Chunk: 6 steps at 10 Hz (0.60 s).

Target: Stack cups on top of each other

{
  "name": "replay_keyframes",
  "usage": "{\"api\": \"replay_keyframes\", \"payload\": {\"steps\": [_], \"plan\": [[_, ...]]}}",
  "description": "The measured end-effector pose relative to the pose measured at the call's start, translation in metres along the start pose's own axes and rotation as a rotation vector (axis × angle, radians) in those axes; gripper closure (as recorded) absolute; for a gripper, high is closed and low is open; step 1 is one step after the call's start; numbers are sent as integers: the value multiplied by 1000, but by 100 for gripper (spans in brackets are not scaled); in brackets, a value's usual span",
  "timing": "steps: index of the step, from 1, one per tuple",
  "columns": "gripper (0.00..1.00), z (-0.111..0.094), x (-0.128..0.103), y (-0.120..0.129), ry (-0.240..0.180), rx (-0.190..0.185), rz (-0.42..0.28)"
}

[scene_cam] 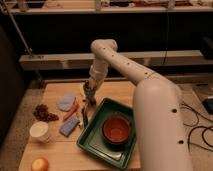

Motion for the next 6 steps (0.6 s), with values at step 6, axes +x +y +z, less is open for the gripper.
{"api": "replay_keyframes", "payload": {"steps": [6], "plan": [[100, -9, -36, -151, 176, 201, -322]]}}
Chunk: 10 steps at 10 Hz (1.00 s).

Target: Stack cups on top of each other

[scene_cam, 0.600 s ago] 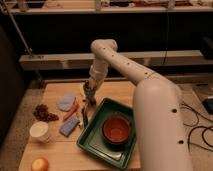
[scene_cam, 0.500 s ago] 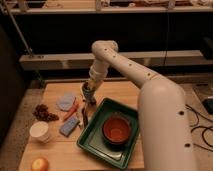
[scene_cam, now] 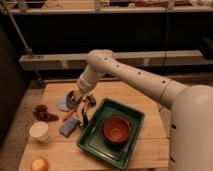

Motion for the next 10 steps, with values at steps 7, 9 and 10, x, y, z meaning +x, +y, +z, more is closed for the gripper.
{"api": "replay_keyframes", "payload": {"steps": [7, 9, 10], "plan": [[100, 78, 56, -92, -91, 196, -274], [100, 90, 49, -112, -146, 211, -354], [100, 95, 43, -122, -184, 191, -396]]}}
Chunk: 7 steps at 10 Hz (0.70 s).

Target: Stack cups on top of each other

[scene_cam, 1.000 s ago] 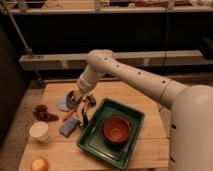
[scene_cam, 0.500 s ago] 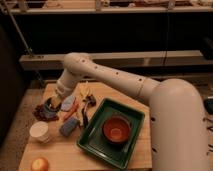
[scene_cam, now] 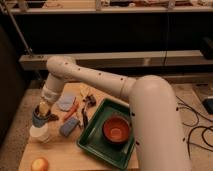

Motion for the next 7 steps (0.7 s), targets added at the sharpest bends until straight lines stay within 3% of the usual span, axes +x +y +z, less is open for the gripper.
{"api": "replay_keyframes", "payload": {"steps": [1, 2, 4, 7], "plan": [[100, 14, -3, -10, -60, -15, -37], [100, 21, -7, -9, -87, -29, -38], [100, 36, -7, -4, -118, -40, -43], [100, 37, 2, 3, -127, -43, -34]]}}
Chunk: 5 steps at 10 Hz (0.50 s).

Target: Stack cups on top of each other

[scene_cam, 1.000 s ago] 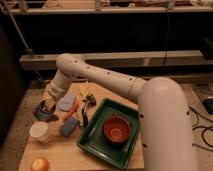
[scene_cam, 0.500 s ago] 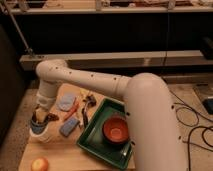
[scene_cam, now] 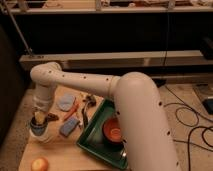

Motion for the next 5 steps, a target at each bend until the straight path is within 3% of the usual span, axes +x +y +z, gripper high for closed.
{"api": "replay_keyframes", "payload": {"steps": [5], "plan": [[100, 6, 16, 17, 0, -1, 46]]}}
